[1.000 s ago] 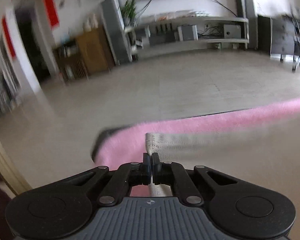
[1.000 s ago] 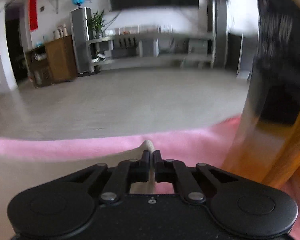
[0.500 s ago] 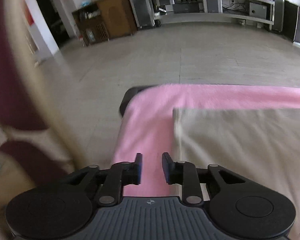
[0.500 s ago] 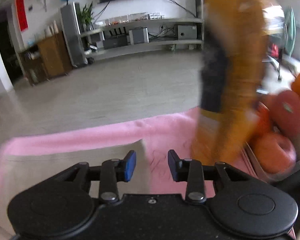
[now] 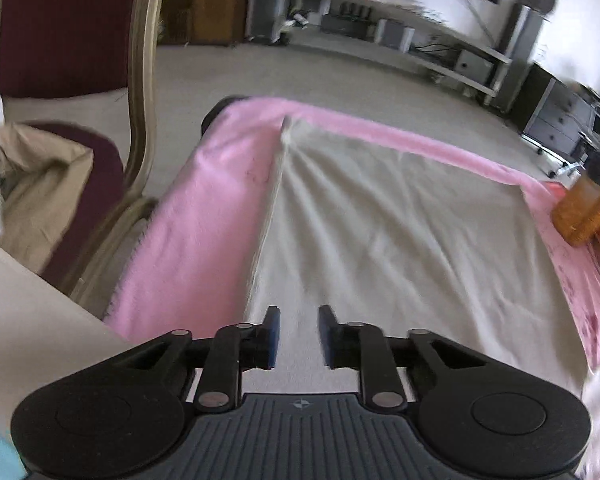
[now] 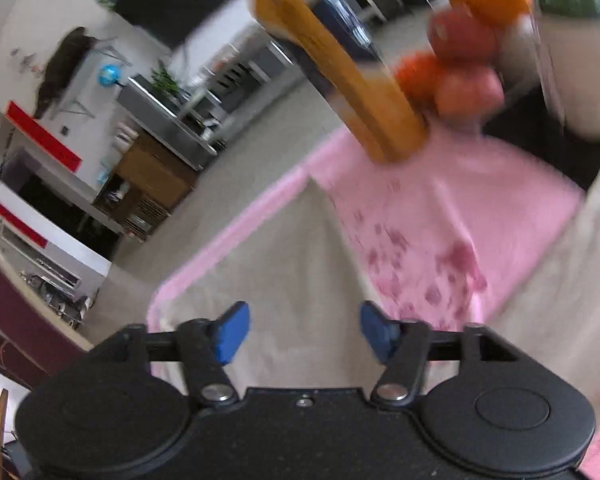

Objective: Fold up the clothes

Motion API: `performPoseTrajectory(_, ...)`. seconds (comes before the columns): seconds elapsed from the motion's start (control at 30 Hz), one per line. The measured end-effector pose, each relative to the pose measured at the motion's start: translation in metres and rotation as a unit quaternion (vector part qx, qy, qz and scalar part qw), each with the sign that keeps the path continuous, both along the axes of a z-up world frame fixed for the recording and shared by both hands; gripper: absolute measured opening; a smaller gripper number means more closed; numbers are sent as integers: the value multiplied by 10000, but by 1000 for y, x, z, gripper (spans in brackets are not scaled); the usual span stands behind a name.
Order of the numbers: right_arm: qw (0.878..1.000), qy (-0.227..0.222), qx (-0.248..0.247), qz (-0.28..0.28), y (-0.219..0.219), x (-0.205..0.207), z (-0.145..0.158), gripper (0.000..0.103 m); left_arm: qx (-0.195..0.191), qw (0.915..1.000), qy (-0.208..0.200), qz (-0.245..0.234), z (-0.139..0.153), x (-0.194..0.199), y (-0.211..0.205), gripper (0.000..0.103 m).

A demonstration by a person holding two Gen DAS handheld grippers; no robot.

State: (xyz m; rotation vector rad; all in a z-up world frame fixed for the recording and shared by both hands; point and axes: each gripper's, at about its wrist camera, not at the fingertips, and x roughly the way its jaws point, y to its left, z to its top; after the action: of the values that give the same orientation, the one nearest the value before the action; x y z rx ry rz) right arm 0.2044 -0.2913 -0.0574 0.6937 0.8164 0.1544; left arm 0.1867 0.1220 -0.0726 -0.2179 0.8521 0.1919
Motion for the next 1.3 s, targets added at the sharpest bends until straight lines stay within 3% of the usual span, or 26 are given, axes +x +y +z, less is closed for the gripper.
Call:
performPoseTrajectory(0.03,9999,84,-21,72,3,7,-11,16,111,9999,-40,1,-3,4,-2,17)
performPoseTrajectory(0.1,9994,253,-63,216,9,21,-34,15,319,9994,-107,11,-9,9,-6,18)
performPoseTrajectory(0.17,9980,375,197,460,16,39,-52,15,485,9988,-93,47,-17,16,-7,18)
performPoseTrajectory(0.23,9958,429,457,668,20,50,-67,15,685,9975,82,172,-27,24,-5,17)
performPoseTrajectory(0.33,9952,630,338,663,20,61,-86,14,900,9937,467,470,-36,26,4,18)
performPoseTrajectory(0.37,9956,705,267,556,15,63,-92,0,914,9932,500,528,-36,24,6,18)
performPoseTrajectory(0.47,9976,634,116,-237,-12,59,-90,0,905,9919,581,681,-33,19,14,18)
performPoseTrajectory(0.53,9963,664,-140,-522,-22,58,-86,3,704,9929,548,782,-29,16,18,16)
performPoseTrajectory(0.63,9964,526,-79,-667,-27,55,-77,5,528,9952,206,795,-13,7,15,16)
performPoseTrajectory(0.7,9978,292,39,-599,-21,56,-70,6,656,9962,-60,567,-3,9,6,16)
performPoseTrajectory(0.9,9996,-122,-194,191,13,83,-67,10,1045,9934,-470,-99,0,51,-14,17)
performPoseTrajectory(1.07,9963,56,447,727,47,112,-81,16,803,9956,-398,-263,-18,91,-16,15)
performPoseTrajectory(1.17,9880,214,730,1347,73,129,-90,19,554,9953,-274,-743,-33,108,-20,15)
performPoseTrajectory(1.23,9833,249,711,1657,89,137,-94,19,737,9948,-204,-679,-43,112,-19,19)
performPoseTrajectory(1.3,9844,166,648,1630,90,143,-99,14,756,9955,-305,-485,-46,113,-9,22)
